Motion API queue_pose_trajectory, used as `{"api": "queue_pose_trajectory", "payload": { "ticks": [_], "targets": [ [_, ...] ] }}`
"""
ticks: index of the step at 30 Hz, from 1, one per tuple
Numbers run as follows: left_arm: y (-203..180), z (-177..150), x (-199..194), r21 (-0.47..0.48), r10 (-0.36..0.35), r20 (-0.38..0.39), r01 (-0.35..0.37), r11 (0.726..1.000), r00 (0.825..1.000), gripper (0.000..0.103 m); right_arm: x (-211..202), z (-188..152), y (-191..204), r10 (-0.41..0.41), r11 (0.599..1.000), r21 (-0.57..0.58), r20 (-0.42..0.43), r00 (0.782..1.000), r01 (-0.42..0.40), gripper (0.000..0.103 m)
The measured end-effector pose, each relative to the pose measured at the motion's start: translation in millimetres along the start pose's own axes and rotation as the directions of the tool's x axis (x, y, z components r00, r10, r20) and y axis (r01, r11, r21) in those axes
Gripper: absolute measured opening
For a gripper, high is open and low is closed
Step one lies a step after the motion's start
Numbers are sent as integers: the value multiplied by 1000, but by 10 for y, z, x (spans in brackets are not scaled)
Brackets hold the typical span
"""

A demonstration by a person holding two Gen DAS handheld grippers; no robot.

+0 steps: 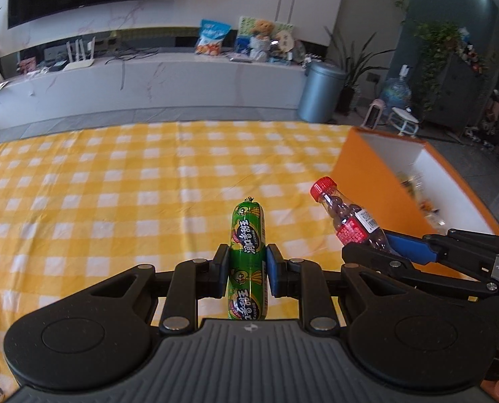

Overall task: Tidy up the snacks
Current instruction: 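Lift and carry the sausage stick and bottle over the orange box with both tools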

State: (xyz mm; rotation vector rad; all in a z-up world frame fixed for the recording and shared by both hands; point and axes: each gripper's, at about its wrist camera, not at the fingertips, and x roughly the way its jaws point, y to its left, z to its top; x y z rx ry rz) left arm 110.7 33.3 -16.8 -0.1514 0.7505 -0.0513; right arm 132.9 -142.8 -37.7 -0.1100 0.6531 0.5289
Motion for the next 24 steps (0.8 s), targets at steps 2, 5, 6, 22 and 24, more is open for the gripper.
{"api": "queue_pose_trajectory", "payload": {
  "ticks": [2, 5, 6, 22, 24],
  "targets": [
    [-118, 69, -33, 14, -21, 15, 21, 1000, 1000, 25, -146, 40, -93, -14, 1000, 7, 34, 999, 14, 28],
    [-279, 177, -41, 26, -58, 31, 57, 998, 998, 25, -337, 85, -254, -43, 999, 17, 74, 996, 42, 28],
    [-343, 217, -41, 30, -72, 35, 71, 997, 997, 25, -389, 94, -311, -53, 998, 19, 82, 995, 52, 28],
    [-1287, 848, 435, 124, -293, -2, 291, 949, 956, 25, -776, 280, -1399, -237, 971, -15, 66, 969, 239, 28],
    [-1369, 921, 560, 122, -314, -24, 315, 941, 949, 25, -805, 293, -1546, -257, 966, -6, 55, 965, 258, 28]
  ]
}}
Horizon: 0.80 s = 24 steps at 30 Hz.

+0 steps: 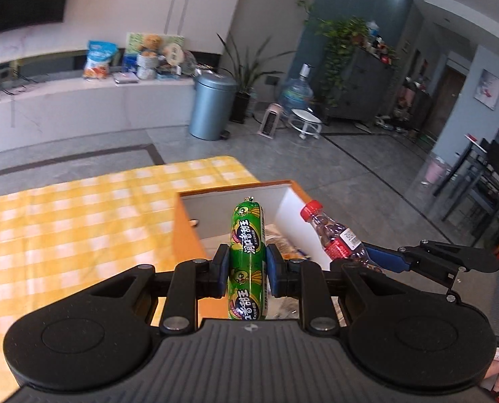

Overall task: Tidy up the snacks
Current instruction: 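Lift and carry the sausage stick and bottle over the orange box with both tools, then lower both tools into the box and open them to release the items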

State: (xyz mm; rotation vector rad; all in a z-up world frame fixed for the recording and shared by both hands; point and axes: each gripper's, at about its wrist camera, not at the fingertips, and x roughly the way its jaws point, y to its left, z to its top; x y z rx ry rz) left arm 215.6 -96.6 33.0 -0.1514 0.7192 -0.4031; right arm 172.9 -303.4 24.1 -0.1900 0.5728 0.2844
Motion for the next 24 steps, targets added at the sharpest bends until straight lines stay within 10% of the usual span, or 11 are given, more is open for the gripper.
{"api": "queue_pose_trajectory", "payload": {
  "ticks": [15, 24],
  "targets": [
    [-165, 45, 994, 60, -85, -205, 99, 993, 975, 25, 661, -49, -711, 22, 997, 75, -215, 976, -6, 28],
    [-237, 27, 1389, 159, -3, -279, 49, 986, 960, 25, 1033, -104, -789, 52, 997, 74, -296, 954, -32, 28]
  ]
}}
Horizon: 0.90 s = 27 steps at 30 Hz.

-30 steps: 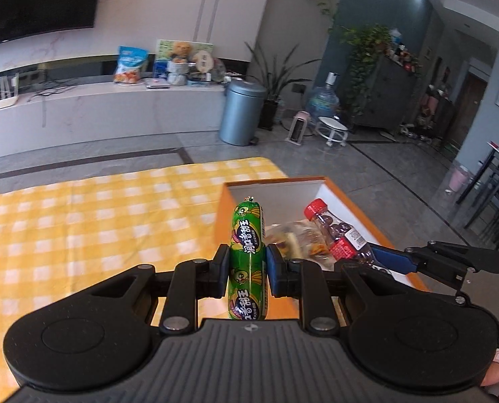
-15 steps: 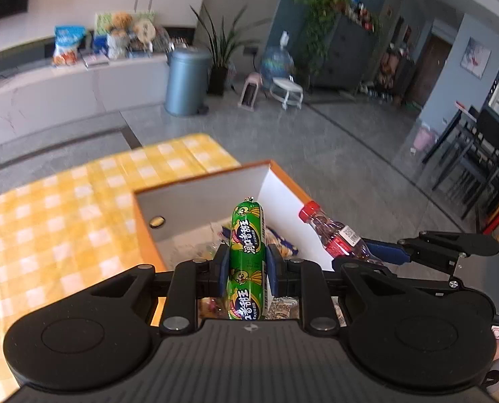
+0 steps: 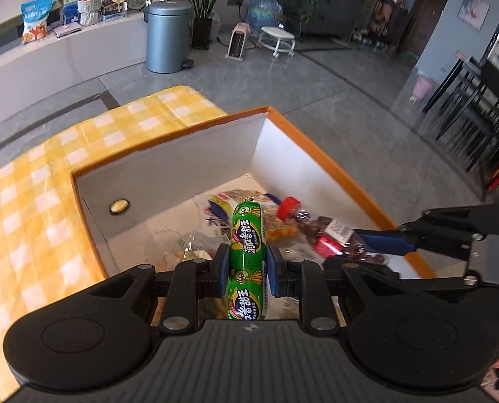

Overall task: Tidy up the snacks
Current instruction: 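Lower both tools into the box and open them to release the items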

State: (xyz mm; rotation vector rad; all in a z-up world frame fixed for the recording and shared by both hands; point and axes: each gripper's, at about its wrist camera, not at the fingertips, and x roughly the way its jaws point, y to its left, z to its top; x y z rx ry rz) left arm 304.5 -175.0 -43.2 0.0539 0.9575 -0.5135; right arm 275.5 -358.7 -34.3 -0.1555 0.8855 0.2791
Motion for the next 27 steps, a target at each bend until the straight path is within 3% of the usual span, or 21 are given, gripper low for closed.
{"api": "queue_pose_trajectory", "payload": {
  "ticks": [6, 10, 16, 27],
  "targets": [
    [17, 213, 129, 77, 115, -11, -114, 990, 993, 25, 198, 67, -81, 7, 1000, 20, -23, 1000, -6, 28],
    [4, 331, 230, 136, 221, -1, -219, 966, 975, 25, 307, 97, -116, 10, 999, 34, -33, 999, -9, 28],
    [9, 361, 148, 92, 60, -35, -56, 994, 998, 25, 329, 93, -130, 17, 999, 32, -30, 999, -16, 28],
    [-78, 272, 443, 84, 97, -103, -89, 993, 990, 26, 364, 132, -177, -11, 995, 96, -15, 1000, 12, 28]
  ]
}}
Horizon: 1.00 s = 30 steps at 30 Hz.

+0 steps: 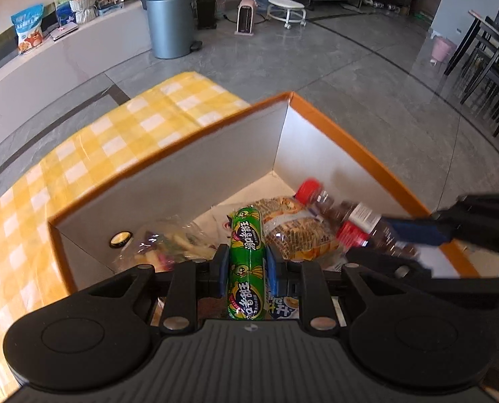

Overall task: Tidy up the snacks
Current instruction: 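Lower both tools into the box and open them to release the items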

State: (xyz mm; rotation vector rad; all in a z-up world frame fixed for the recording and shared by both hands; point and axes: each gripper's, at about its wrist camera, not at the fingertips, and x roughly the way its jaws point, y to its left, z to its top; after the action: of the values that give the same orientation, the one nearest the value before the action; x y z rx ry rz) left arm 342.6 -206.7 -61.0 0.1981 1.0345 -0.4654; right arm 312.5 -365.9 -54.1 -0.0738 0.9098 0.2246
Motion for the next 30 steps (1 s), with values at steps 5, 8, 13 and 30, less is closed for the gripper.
{"api": "queue_pose_trajectory", "payload": {
  "ticks": [5, 8, 13, 30],
  "targets": [
    [37, -16, -8, -14, -5, 12, 5, 1000, 1000, 42, 18, -23, -15, -4, 1000, -19, 3, 1000, 4, 28],
    [80, -16, -62, -35, -28, 23, 29, 999, 999, 49, 31, -13, -16, -6, 1000, -21, 4, 1000, 6, 28],
    [93, -76, -204, -40, -40, 50, 42, 998, 998, 52, -6, -19, 3, 17, 1000, -7, -10, 1000, -17, 28],
    [-22, -661, -666, -37, -95, 77, 98, 995, 993, 65, -234, -314, 123, 23, 999, -27, -69, 997, -25, 29]
  ]
}}
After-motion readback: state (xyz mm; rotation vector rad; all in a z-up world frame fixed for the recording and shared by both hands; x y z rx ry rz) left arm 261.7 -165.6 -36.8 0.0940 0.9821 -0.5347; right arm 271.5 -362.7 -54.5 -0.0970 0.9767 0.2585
